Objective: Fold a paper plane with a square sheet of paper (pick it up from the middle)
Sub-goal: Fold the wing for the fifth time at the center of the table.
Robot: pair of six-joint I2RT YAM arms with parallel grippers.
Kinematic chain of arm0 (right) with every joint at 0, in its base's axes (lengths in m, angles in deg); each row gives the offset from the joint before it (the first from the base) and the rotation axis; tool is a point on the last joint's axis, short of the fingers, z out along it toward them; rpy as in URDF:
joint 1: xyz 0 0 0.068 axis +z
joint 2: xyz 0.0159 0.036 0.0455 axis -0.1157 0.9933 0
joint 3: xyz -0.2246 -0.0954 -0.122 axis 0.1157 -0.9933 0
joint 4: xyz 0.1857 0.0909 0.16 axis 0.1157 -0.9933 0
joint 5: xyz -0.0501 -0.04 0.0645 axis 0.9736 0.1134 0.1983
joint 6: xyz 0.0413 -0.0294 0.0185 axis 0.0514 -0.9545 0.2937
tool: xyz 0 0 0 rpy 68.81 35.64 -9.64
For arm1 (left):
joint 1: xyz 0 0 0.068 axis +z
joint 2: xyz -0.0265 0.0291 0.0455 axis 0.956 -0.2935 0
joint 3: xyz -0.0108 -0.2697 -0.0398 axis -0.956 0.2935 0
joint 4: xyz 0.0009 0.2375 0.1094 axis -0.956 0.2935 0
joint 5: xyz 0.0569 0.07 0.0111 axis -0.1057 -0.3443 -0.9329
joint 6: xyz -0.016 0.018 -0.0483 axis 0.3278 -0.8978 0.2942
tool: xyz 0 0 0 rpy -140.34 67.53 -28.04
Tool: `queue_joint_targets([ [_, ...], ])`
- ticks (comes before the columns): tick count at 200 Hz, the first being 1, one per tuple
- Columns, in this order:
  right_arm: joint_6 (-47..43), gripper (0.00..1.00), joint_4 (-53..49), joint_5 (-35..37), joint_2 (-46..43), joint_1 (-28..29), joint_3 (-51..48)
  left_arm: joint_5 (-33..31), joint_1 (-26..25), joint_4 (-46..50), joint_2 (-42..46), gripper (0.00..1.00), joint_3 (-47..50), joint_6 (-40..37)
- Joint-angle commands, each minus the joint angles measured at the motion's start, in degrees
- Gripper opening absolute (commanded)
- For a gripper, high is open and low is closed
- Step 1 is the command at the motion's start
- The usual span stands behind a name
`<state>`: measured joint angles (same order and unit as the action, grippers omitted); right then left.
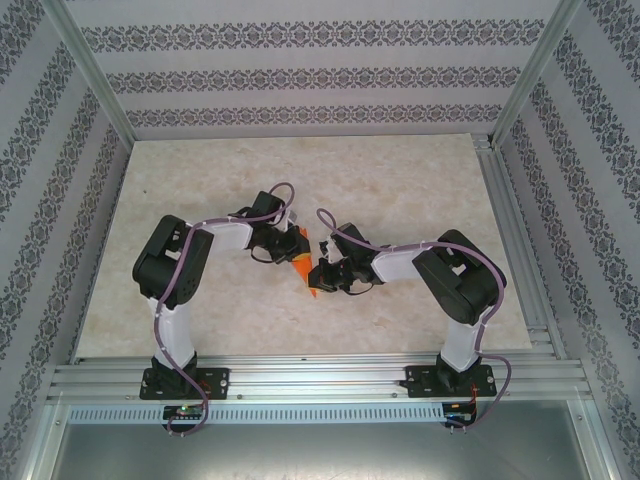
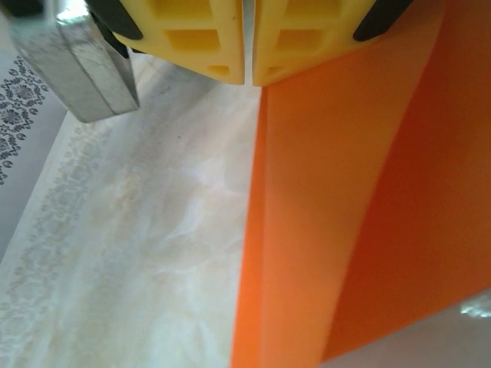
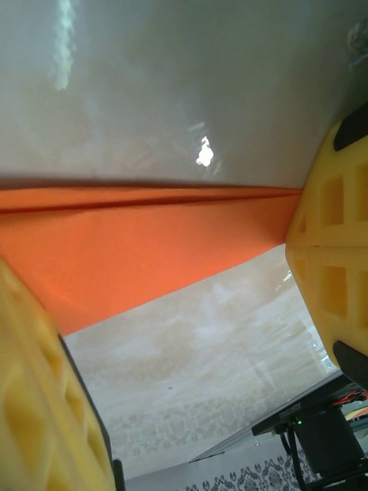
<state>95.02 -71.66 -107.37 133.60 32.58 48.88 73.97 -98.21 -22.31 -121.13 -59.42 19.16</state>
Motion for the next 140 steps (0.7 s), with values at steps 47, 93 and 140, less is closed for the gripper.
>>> queue_joint_targets([
  [47, -2.78, 0.03, -8.73, 4.63, 3.76, 0.34, -1.8, 3.74, 1.77, -3.08, -3.6, 0.14, -3.91, -3.89],
  [93, -4.01, 0.03, -9.77, 4.11, 3.75, 0.49, -2.31, 4.69, 3.56, -1.22, -8.16, 0.15, -9.36, -5.19],
  [140, -4.36, 0.03, -10.34, 3.93, 3.51, 0.34, -2.88, 4.55, 5.22, 3.48, -11.72, 0.16, -16.08, -8.04],
])
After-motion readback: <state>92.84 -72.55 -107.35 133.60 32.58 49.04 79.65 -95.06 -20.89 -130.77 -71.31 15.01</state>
